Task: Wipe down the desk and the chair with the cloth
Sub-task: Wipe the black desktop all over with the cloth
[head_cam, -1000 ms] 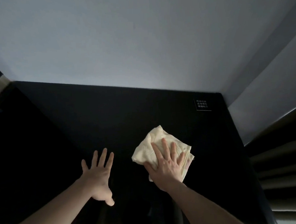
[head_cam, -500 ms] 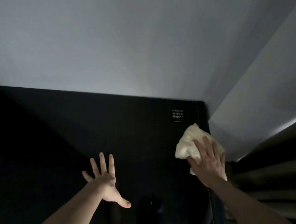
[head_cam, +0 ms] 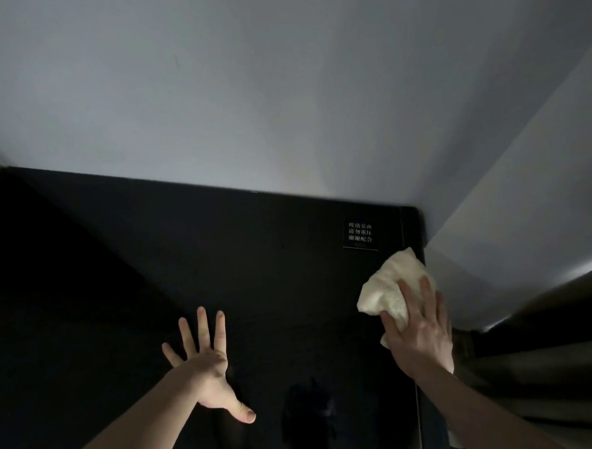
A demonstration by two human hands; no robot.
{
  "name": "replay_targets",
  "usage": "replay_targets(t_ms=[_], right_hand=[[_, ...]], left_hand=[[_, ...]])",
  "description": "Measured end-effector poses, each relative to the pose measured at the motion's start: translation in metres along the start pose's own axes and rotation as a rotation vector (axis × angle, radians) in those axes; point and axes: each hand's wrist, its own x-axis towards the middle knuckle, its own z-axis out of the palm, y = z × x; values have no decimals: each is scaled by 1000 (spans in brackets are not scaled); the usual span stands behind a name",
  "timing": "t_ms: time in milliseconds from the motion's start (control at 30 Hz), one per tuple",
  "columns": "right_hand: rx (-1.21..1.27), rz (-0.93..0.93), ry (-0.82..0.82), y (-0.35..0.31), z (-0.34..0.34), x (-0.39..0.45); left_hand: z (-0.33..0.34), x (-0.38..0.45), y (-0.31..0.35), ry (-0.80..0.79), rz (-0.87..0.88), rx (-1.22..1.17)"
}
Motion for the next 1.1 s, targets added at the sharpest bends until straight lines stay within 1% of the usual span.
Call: replay_targets(t_ms=[233,533,667,700,800,867,933,1000,1100], right_hand=[[-3,-2,7,-2,-2,-2],[-53,64,-36,-11,-1,-1],[-282,118,-27,-40,18,-8],[-277,105,-13,-55,26,-12],[-230,-46,-41,-105,54,-21],[-238,-89,-81,-137,65,-21],[-260,-116,-83,-158,69,-21],[-268,-172,-85,-166,69,-19],[-247,-232,-155,-161,64,-13]], left_hand=[[3,5,-3,23,26,4],[10,13,-13,64,83,-10],[10,15,-18,67,109,-15],[10,15,-19,67,112,-14],[10,17,-19,70,118,-6],[10,18,-18,71,104,-4],[10,19,-17,67,87,-1],[8,21,-15,59,78,1],[7,20,-13,53,61,8]])
